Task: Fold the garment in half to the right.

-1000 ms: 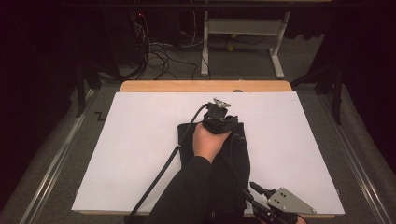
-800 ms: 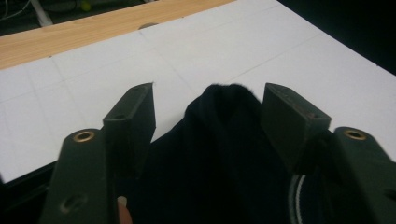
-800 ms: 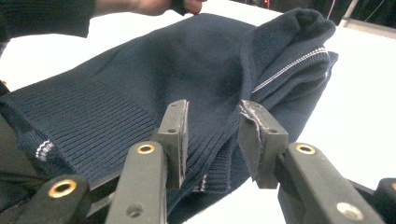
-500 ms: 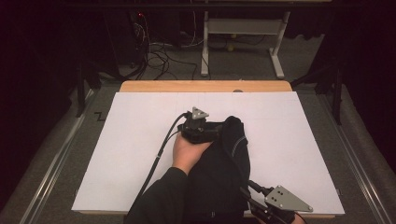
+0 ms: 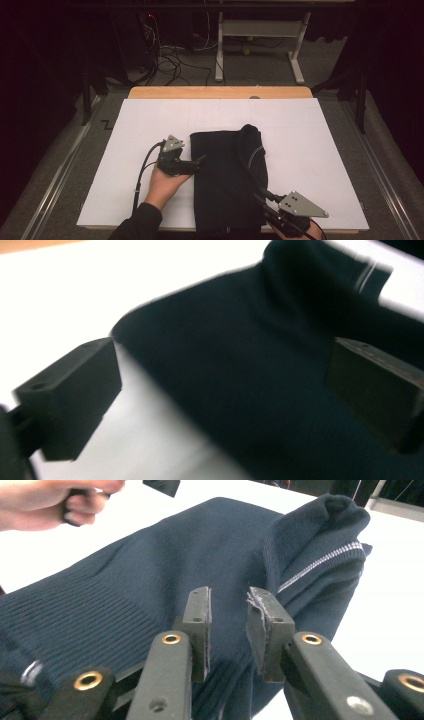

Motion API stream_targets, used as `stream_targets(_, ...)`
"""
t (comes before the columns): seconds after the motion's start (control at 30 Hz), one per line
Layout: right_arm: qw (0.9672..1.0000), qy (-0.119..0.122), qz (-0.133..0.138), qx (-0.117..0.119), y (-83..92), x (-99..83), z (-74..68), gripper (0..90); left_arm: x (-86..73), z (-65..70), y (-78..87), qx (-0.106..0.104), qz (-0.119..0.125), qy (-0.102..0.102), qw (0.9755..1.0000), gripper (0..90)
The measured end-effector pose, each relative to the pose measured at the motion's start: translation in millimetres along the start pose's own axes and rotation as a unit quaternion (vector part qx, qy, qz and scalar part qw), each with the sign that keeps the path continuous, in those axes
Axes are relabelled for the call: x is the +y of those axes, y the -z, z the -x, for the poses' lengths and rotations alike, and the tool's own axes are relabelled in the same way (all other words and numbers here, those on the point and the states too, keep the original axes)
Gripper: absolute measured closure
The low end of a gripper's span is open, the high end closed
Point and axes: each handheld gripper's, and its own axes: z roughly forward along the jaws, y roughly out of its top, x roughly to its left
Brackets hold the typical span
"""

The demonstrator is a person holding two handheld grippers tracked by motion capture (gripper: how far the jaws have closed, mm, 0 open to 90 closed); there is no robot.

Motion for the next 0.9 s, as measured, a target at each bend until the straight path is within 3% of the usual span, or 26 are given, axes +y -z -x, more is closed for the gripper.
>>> stream_targets(0.33,0.9990,0.030,-0.028,-0.014,-43.5,30.7,-1.7,90.0,-34.0,-23.7,48.9,0.012,0.036,0.019,0.9991,0.0)
stream_targets(0.4,0.9984,0.036,-0.039,-0.018,-54.1,37.9,-2.3,90.0,-40.7,-25.3,59.7,0.014,0.045,0.026,0.9985,0.0)
stream_targets(0.47,0.9977,0.040,-0.049,-0.024,-63.2,43.9,-2.9,90.0,-47.4,-23.8,68.5,0.020,0.047,0.013,0.9986,0.0)
stream_targets(0.6,0.9939,0.057,-0.084,-0.044,-86.2,59.3,-2.8,90.0,-59.7,-22.3,77.1,0.023,0.050,-0.002,0.9985,0.0)
stream_targets(0.73,0.9878,0.066,-0.127,-0.060,-111.0,70.8,0.1,90.0,-66.5,-23.6,75.5,0.018,0.038,-0.004,0.9991,0.0)
stream_targets(0.9,0.9799,0.066,-0.168,-0.084,-133.8,68.5,7.4,90.0,-65.8,-23.5,78.2,0.012,0.048,-0.001,0.9988,0.0)
